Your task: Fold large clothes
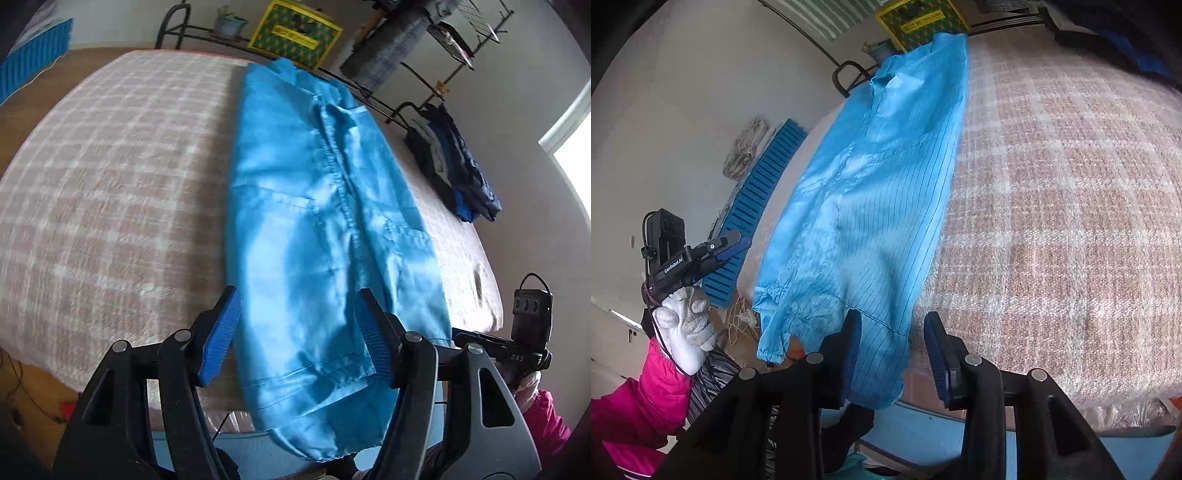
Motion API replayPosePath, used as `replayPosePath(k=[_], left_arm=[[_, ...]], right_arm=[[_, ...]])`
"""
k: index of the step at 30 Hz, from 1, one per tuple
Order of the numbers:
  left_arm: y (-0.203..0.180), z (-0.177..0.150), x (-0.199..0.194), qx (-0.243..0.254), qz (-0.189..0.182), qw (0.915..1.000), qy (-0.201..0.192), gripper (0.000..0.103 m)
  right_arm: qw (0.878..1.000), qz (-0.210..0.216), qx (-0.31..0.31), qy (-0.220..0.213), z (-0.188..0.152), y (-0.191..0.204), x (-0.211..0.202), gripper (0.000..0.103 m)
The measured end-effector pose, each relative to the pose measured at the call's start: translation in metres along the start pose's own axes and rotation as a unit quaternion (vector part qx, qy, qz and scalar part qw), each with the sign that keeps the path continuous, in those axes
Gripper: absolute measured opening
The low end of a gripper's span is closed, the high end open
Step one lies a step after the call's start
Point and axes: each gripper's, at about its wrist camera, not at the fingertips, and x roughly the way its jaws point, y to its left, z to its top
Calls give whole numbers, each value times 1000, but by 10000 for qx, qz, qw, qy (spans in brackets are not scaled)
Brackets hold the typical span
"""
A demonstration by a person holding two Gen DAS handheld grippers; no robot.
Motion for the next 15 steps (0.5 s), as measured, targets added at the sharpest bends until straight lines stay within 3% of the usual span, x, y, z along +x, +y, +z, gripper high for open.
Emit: replayPosePath(k=[3, 6, 8, 10, 11, 15], left_arm=[[35, -8, 7, -572, -54, 9980, 249, 66], [46, -18, 14, -651, -265, 9966, 435, 65], [46, -23, 23, -671, -505, 9943, 652, 51], [43, -25, 30, -609, -594, 9937, 731, 15], [41, -25, 35, -626, -736, 9916, 860, 4], [34, -27, 33, -442, -815, 9916, 898, 2]], right_arm=[[9997, 114, -82, 201, 3, 4, 17, 38], [9992, 147, -231, 296, 9, 14, 27, 36], [9991, 147, -232, 318, 12, 18, 32, 25], [9993, 65, -120, 337, 14, 16, 35, 15], [9994, 86, -41, 336, 15, 15, 36, 12], [9996, 61, 57, 286, 15, 12, 32, 10]])
